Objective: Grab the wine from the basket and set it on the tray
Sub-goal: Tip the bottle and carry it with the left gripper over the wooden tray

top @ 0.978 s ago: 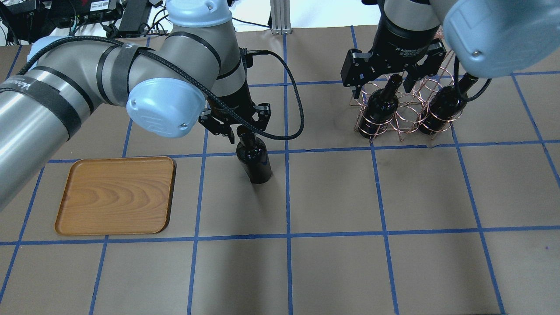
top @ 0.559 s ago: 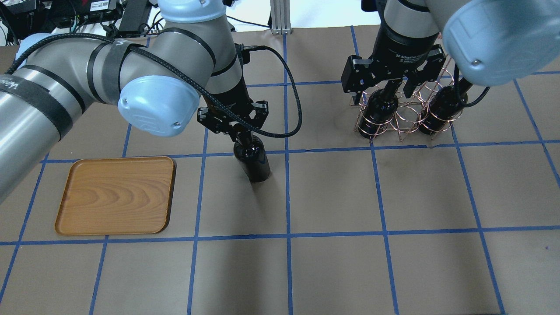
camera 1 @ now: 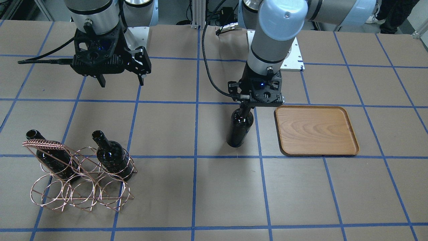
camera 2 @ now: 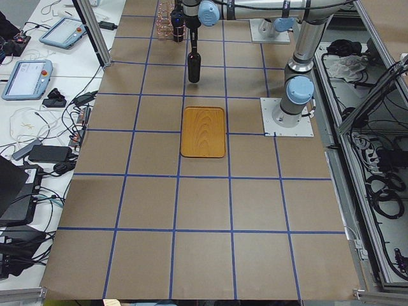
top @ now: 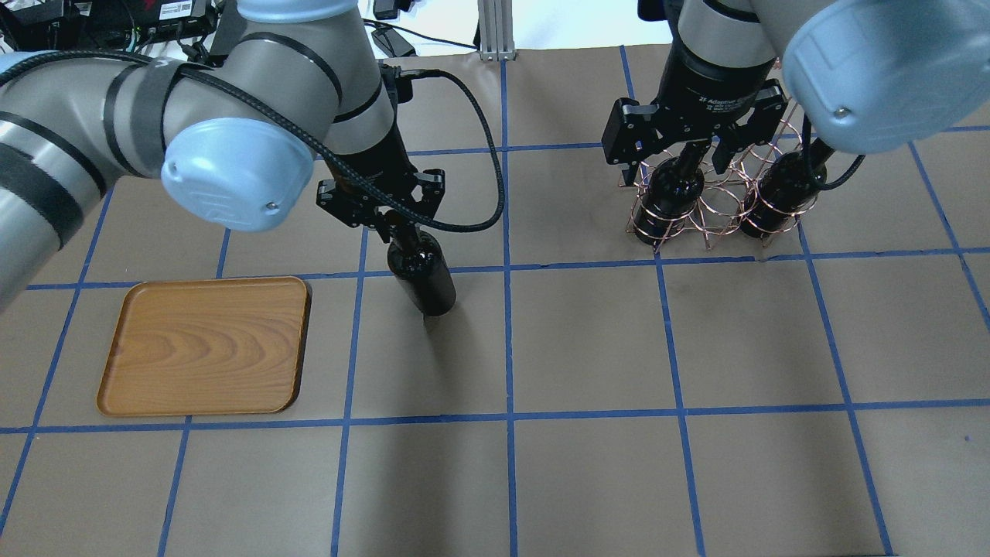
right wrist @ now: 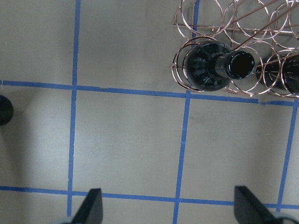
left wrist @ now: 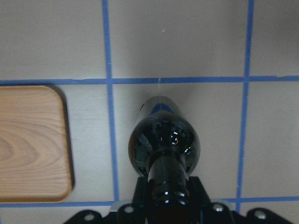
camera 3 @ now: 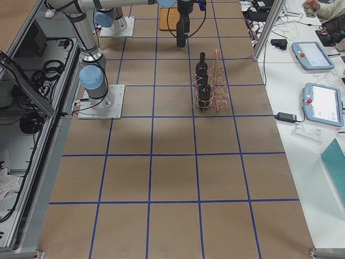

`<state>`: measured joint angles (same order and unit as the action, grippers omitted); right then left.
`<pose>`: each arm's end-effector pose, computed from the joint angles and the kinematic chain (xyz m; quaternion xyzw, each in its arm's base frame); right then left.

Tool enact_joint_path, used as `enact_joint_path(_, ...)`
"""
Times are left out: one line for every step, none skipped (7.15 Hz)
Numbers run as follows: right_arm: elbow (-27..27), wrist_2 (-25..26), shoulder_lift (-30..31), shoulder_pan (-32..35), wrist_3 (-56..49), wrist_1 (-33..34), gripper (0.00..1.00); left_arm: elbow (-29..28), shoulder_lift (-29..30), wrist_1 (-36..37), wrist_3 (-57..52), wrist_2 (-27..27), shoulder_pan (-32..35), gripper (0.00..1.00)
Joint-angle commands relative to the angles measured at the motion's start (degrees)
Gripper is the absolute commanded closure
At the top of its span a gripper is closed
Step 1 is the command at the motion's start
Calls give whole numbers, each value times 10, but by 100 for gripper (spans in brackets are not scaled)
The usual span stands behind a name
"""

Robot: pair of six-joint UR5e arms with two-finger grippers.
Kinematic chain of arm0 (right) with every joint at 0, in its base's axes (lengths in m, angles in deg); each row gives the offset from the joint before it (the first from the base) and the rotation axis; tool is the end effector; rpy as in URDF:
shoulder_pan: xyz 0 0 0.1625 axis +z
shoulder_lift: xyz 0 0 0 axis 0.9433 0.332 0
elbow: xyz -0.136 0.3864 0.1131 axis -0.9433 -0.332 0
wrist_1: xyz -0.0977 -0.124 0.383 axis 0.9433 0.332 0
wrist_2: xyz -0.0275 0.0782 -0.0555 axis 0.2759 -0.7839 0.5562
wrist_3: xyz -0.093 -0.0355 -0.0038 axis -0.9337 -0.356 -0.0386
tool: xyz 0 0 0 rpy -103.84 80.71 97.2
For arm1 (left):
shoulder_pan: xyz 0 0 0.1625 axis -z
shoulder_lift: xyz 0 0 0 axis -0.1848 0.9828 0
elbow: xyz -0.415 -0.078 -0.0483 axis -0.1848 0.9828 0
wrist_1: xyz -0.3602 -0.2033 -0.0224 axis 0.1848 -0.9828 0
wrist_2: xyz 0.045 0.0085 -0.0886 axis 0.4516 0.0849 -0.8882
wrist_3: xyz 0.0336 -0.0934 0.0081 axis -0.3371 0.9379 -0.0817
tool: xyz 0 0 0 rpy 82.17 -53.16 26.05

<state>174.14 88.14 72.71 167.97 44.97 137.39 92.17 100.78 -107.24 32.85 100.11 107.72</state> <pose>0.1961 -0.4882 0.4984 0.0455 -0.9988 0.0195 0.0054 -0.1955 -0.4926 0.4160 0.0057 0.9997 0.0247 0.0017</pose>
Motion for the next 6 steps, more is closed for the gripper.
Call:
enact_joint_path(0,3,-1,-1,-5,8,0,65,-67,-27,-160,49,-107,100)
enact_joint_path(0,3,-1,-1,-5,5,0,80,-101,-28,-230,57,-176,100)
enact_joint_path(1,4,-1,-1,-5,4,0,90,-122,-30,-313,57,-242,100)
enact_joint_path(0,5,0,-1,-5,5,0,114,-133,-30,-358,53,-296,100)
enact_joint_path(1,4,-1,-1,-5,3,0,126,-133,-19,-388,46,-322,100)
enact_joint_path(1,4,-1,-1,-5,2,0,126,-128,-5,-396,51,-334,100)
